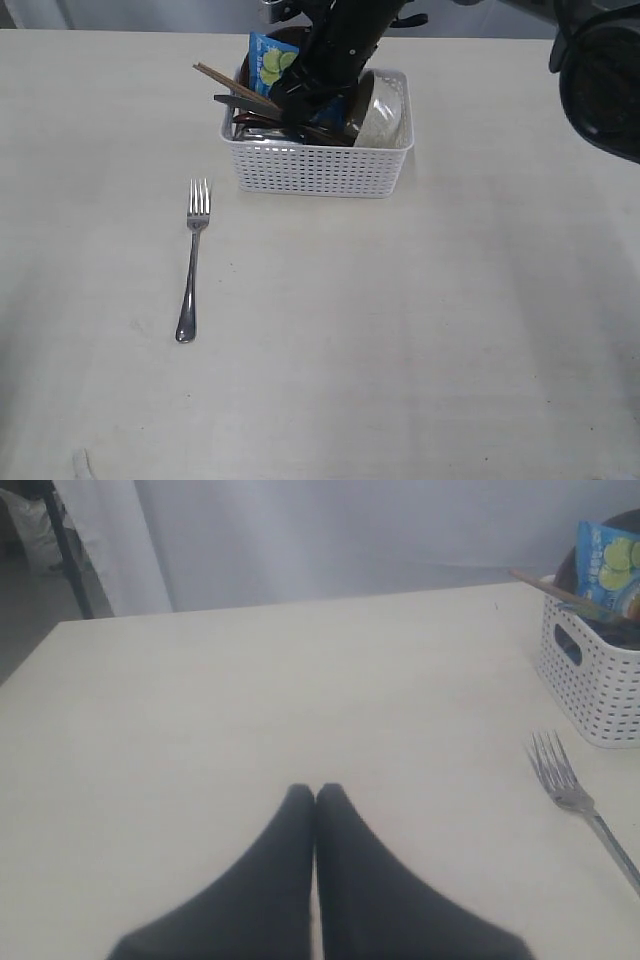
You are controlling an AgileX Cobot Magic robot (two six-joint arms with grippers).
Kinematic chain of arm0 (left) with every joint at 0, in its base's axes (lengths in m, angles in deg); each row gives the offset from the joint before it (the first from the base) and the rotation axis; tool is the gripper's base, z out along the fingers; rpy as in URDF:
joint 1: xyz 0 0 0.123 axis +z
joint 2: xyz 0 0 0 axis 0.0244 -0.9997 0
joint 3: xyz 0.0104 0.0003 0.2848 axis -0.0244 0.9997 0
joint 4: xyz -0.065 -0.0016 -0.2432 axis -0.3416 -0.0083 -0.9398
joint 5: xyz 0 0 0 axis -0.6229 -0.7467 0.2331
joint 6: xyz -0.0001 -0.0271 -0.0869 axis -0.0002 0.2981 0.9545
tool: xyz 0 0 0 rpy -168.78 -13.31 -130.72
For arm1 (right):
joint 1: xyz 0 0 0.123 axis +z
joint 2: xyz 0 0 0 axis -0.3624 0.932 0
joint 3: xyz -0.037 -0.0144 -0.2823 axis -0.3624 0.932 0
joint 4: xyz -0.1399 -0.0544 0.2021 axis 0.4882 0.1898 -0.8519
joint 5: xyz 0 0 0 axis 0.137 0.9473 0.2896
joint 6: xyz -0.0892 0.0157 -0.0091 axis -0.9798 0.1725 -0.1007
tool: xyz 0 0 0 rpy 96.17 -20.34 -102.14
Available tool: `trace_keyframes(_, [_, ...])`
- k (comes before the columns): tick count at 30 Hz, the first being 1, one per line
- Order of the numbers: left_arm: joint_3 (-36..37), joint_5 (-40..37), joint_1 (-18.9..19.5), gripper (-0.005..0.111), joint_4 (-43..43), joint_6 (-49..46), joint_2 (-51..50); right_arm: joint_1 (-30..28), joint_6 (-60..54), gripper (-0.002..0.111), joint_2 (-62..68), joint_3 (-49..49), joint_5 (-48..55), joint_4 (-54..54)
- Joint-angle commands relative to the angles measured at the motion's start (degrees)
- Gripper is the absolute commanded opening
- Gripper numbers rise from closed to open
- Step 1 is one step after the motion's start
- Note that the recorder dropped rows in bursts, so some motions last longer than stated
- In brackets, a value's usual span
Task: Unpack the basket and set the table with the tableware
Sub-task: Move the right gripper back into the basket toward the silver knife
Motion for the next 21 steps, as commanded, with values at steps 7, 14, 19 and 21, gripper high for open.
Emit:
trace_keyframes(7, [0.1, 0.0, -0.3, 0.000, 0.3, 0.1, 0.1, 0.2, -2.0, 0.044, 2.4, 0.1, 0.5, -2.0])
trace_keyframes(14, [0.1, 0.0, -0.3, 0.000, 0.3, 0.1, 0.1, 0.2, -2.0, 0.025, 2.6, 0.1, 0.6, -2.9])
trace_keyframes(19, [0.1, 0.0, -0.3, 0.000, 0.3, 0.1, 0.1, 0.2, -2.0, -0.001, 2.6, 0.1, 1.3, -2.9])
trace_keyframes(21, [0.1, 0.0, -0.3, 0.000, 0.3, 0.1, 0.1, 0.2, -2.0, -0.001, 2.3, 0.0, 1.4, -2.9])
